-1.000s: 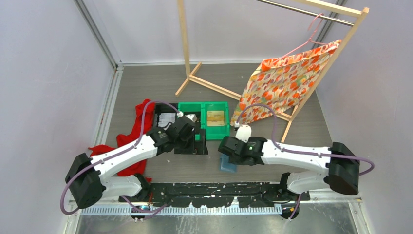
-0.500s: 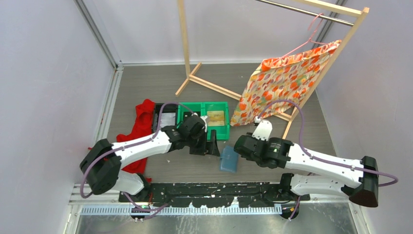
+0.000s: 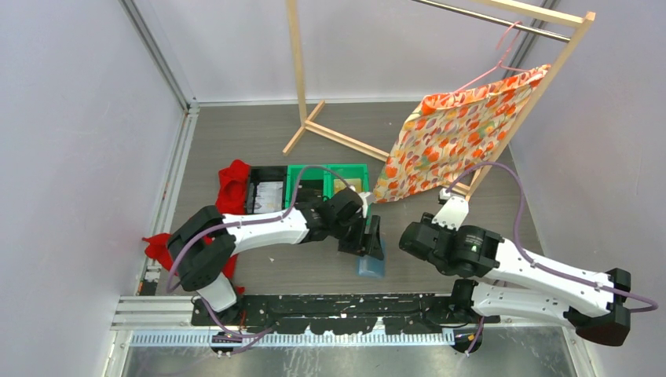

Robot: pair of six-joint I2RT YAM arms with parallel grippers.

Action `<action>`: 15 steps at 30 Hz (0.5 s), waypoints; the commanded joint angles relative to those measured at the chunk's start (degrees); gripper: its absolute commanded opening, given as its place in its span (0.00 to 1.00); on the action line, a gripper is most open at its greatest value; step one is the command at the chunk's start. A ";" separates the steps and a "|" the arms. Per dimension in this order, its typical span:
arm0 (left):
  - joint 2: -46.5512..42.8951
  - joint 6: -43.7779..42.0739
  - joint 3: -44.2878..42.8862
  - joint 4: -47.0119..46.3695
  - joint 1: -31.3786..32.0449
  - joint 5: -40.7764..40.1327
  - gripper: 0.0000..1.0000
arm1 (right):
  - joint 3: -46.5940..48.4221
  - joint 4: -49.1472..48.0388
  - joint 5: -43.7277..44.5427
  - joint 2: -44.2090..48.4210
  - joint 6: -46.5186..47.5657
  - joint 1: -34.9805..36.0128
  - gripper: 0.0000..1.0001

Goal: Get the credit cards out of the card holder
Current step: Open the card holder at the center of the board.

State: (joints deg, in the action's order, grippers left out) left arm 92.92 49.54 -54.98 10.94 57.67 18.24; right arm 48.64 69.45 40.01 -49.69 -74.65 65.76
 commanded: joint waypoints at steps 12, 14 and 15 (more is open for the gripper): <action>10.04 -0.32 -12.64 -10.59 5.63 10.13 0.70 | 2.30 10.14 5.25 6.95 -8.23 -0.12 0.42; 11.70 0.21 -13.34 -11.91 5.68 10.97 0.70 | 2.42 10.09 5.20 6.80 -8.19 -0.15 0.42; 12.44 0.39 -13.54 -12.66 5.70 11.28 0.70 | 2.42 10.02 5.10 6.80 -8.20 -0.10 0.42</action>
State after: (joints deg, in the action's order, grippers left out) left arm 103.04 49.23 -66.26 3.25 63.02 26.30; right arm 48.66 78.46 42.24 -42.57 -80.51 65.76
